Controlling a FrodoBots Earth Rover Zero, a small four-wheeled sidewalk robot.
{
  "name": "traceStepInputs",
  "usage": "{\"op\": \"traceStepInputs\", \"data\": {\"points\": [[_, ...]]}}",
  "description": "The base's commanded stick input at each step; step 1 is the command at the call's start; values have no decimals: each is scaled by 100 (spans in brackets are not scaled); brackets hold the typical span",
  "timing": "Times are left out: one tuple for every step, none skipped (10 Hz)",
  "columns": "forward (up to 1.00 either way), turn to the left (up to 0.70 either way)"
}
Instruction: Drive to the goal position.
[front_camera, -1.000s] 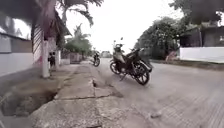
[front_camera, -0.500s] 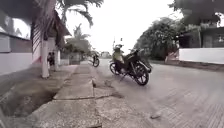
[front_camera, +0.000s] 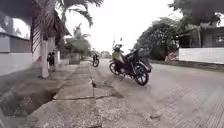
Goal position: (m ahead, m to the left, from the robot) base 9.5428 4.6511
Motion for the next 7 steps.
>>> {"op": "traceStepInputs", "data": {"points": [[70,-27],[70,-27],[70,-27],[70,-27],[70,-27],[70,-27],[70,-27]]}}
